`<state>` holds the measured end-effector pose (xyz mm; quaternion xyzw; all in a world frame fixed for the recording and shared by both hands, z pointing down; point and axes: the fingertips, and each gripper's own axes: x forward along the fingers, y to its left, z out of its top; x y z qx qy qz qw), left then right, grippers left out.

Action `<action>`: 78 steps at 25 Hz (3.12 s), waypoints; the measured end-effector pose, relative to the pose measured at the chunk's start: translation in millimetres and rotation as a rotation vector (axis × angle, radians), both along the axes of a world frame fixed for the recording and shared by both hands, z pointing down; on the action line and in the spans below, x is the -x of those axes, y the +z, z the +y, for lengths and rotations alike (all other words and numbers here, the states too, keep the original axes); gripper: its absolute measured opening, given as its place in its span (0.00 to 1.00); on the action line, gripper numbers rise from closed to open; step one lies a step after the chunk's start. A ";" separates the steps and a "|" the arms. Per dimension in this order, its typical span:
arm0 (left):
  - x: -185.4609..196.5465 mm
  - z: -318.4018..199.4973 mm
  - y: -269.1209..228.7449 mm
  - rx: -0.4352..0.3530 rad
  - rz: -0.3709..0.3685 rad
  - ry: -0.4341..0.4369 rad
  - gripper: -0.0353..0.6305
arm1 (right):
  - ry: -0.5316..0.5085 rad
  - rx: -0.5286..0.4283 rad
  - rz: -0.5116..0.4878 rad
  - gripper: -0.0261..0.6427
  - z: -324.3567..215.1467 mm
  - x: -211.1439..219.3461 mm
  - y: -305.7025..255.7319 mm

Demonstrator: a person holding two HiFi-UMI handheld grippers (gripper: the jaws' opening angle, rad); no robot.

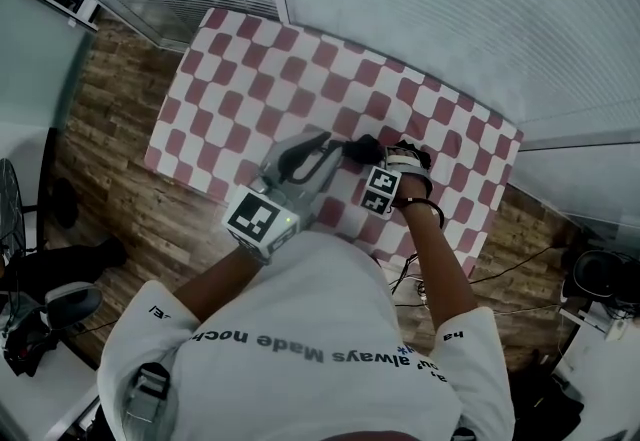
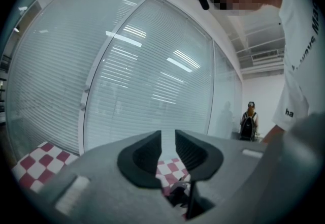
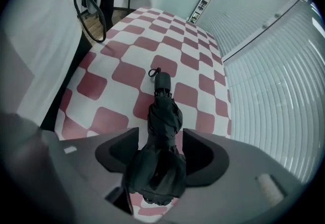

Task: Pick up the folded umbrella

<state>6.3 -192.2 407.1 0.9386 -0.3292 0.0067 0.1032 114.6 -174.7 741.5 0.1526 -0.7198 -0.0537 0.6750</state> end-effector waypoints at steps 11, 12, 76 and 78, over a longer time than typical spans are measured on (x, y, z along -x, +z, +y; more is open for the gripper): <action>5.5 -0.7 3.2 0.013 -0.004 -0.008 0.18 | 0.018 0.100 0.110 0.51 -6.4 -18.7 50.2; 5.8 -0.6 3.8 0.014 -0.005 -0.008 0.18 | 0.016 0.099 0.115 0.52 -7.7 -20.0 53.4; -19.5 8.6 -20.1 -0.016 0.043 0.027 0.18 | 0.642 -0.557 -1.019 0.40 2.3 -34.4 -301.7; -20.5 7.3 -21.7 -0.017 0.045 0.029 0.18 | 0.642 -0.582 -1.043 0.40 8.5 -37.6 -317.6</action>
